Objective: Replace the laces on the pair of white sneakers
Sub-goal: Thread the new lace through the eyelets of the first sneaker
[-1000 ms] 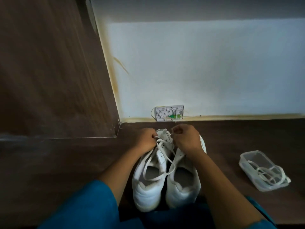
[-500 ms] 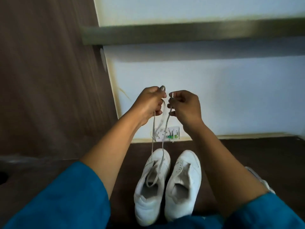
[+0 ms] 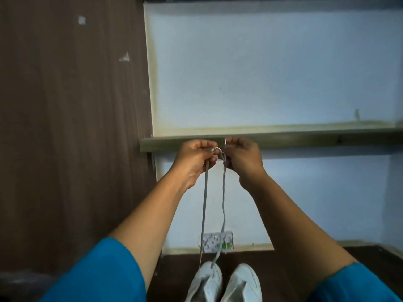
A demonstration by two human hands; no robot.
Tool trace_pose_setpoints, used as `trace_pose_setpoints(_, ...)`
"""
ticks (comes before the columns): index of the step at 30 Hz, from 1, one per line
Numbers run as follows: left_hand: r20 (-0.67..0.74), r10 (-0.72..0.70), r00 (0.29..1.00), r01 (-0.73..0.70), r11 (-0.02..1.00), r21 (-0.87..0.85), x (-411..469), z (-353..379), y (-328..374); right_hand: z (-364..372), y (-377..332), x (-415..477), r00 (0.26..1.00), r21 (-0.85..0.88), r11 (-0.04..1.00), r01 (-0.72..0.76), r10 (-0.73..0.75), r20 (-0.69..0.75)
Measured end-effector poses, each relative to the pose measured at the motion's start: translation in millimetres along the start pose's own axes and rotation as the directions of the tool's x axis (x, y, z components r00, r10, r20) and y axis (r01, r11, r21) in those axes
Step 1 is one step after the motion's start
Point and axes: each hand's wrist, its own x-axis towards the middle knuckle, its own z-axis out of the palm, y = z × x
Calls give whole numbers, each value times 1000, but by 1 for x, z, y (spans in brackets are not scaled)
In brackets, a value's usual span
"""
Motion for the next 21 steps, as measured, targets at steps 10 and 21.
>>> trace_pose_setpoints(10,-71,68,995,-81,976,-202,-7,4,27,3,-26,-3,1000,192,981,-14,18,-19)
trace_pose_setpoints(21,-38,13,999,-10,997,81,-14,-2,-7,5,7,-6,998,-9,998,-56,56,-5)
